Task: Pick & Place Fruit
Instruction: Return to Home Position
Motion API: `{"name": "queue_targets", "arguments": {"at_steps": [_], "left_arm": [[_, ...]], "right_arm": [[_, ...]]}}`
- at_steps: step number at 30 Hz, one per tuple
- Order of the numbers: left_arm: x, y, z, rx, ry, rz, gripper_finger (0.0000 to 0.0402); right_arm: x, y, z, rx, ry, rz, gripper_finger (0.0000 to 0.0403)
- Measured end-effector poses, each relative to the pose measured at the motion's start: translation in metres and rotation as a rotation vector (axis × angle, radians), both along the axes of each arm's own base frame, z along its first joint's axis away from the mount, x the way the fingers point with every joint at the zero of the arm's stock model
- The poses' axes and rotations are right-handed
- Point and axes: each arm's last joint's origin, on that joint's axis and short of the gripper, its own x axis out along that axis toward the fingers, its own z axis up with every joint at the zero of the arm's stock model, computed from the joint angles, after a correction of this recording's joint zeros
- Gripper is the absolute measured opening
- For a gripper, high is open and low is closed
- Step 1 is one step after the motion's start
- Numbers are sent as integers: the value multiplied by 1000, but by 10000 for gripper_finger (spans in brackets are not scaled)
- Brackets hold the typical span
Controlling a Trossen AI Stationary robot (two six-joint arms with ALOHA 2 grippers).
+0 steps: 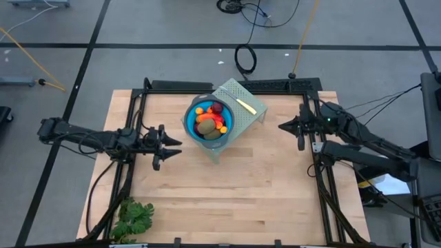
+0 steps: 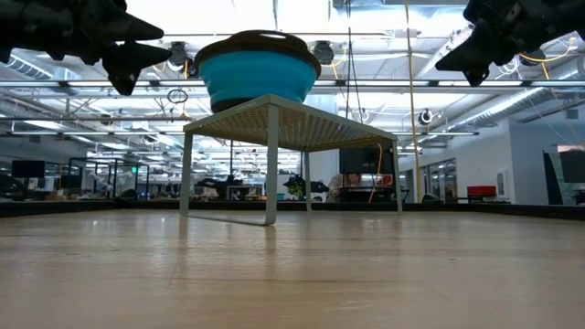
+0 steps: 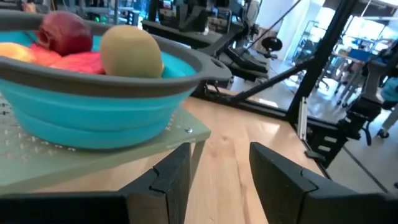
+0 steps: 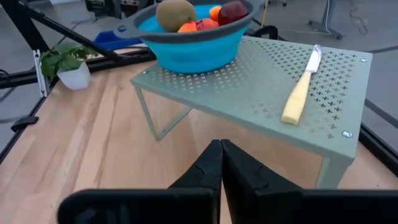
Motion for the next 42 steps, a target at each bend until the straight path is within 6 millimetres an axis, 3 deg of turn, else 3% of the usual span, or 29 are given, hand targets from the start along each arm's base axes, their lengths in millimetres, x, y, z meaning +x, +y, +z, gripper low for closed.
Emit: {"name": "queue_targets", "arguments": {"at_steps": [4, 14, 32, 42], "left_arm": [[-1, 0, -7, -5, -51, 10, 161], [-12, 2, -46, -54, -112, 10, 161], [-38, 8, -43, 25, -134, 58, 161], [-43, 10, -46, 27, -108, 104, 161]], "right_arm": [[-4, 2, -10, 2, -4, -2, 0], [-14, 7, -27, -20, -40, -5, 0], [-38, 19, -28, -58, -100, -34, 0], [-32, 16, -61, -30, -248, -48, 0]]}}
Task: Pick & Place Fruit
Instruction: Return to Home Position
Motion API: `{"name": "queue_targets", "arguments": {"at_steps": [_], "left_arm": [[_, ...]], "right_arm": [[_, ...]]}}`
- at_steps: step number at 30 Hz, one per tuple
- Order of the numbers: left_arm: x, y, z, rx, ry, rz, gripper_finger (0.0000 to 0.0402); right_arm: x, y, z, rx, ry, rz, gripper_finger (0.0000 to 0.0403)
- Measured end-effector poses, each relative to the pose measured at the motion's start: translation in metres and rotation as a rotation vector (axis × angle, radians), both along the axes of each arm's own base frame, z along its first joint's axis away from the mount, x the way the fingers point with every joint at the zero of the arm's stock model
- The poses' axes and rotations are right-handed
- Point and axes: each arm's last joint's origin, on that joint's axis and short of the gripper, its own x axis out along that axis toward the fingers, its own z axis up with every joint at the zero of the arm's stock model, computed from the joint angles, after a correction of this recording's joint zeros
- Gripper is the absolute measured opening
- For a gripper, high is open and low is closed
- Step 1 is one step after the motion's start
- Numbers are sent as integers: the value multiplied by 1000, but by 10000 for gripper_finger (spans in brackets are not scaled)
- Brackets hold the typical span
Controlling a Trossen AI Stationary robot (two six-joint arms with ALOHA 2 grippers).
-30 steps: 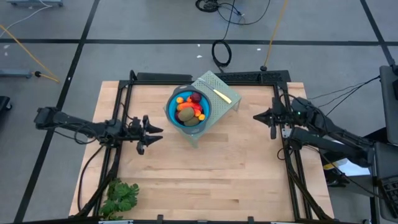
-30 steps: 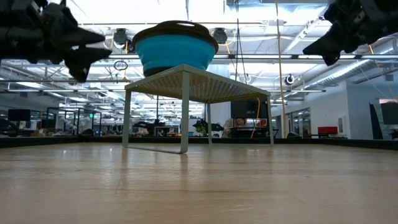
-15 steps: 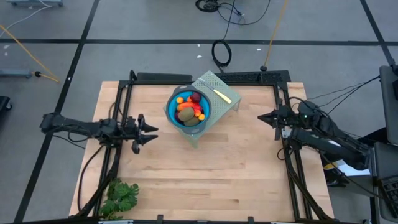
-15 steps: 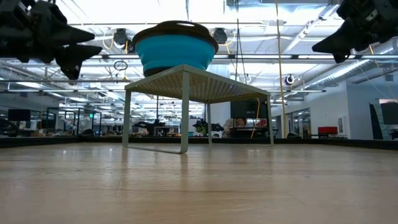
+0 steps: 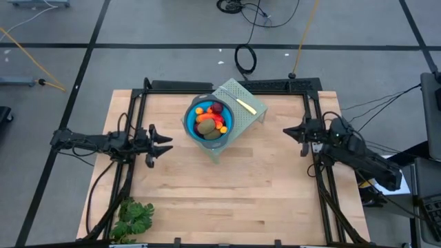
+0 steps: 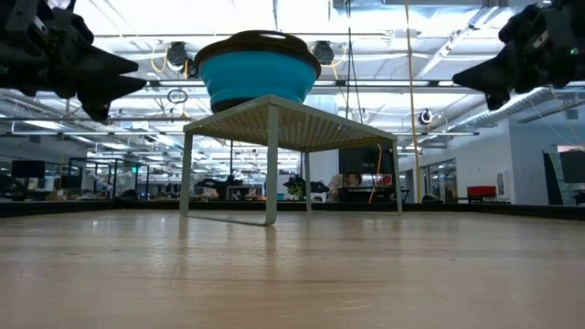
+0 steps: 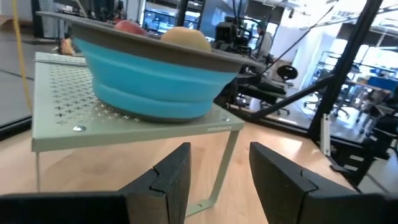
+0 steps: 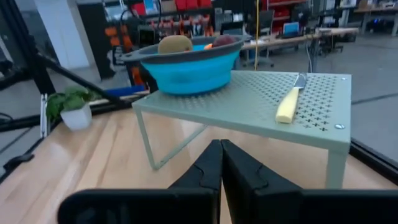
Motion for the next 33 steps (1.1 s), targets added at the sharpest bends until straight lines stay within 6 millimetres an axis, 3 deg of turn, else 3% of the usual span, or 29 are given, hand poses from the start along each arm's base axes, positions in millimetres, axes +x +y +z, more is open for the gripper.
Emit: {"name": "queue_targets", "arguments": {"at_steps": [12, 33], "left_arm": [[0, 2, -6, -5, 60, 54, 161], [-1, 2, -9, -30, 94, 72, 161]], "right_arm": [[12, -6, -33, -30, -64, 2, 0], [13, -10, -42, -70, -38, -30, 0]]}}
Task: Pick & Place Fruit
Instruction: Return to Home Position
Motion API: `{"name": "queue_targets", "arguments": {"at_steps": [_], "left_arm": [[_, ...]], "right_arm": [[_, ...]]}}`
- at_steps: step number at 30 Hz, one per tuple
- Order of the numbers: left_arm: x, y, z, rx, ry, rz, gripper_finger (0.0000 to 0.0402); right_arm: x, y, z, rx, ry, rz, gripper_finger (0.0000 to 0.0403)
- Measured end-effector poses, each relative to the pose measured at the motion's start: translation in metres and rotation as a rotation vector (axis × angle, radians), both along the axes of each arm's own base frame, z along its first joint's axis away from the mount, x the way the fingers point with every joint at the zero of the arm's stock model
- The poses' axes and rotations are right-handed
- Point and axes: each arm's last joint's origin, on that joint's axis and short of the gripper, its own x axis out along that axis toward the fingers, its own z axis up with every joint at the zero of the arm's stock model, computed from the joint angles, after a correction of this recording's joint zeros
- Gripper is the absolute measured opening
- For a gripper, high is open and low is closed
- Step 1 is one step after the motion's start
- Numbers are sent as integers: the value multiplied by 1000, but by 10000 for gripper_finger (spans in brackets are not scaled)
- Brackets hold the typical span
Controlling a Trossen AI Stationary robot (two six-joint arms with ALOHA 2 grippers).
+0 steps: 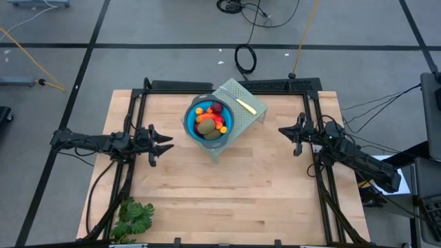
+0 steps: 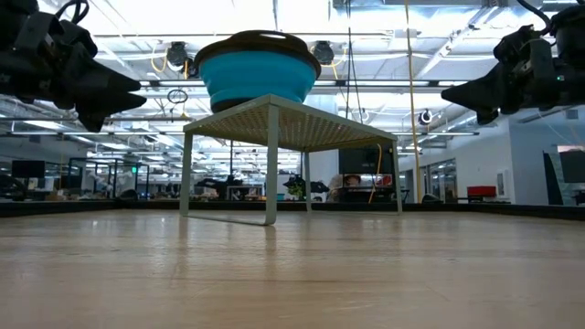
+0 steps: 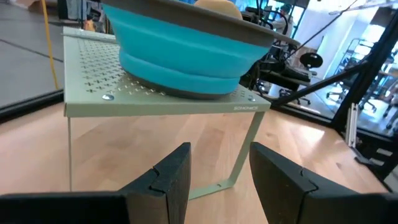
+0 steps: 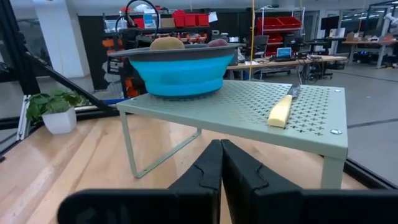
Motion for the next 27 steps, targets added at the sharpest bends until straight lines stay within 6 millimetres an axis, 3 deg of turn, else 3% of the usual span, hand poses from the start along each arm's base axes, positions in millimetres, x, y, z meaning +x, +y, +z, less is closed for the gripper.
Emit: {"name": "queue_targets", "arguments": {"at_steps": [9, 27], "left_arm": [[0, 0, 1, -19, -12, 2, 161], [0, 0, 1, -19, -16, 2, 161]], "right_arm": [[-1, -3, -1, 2, 4, -108, 0], [-1, -3, -1, 5, 4, -107, 0]]}}
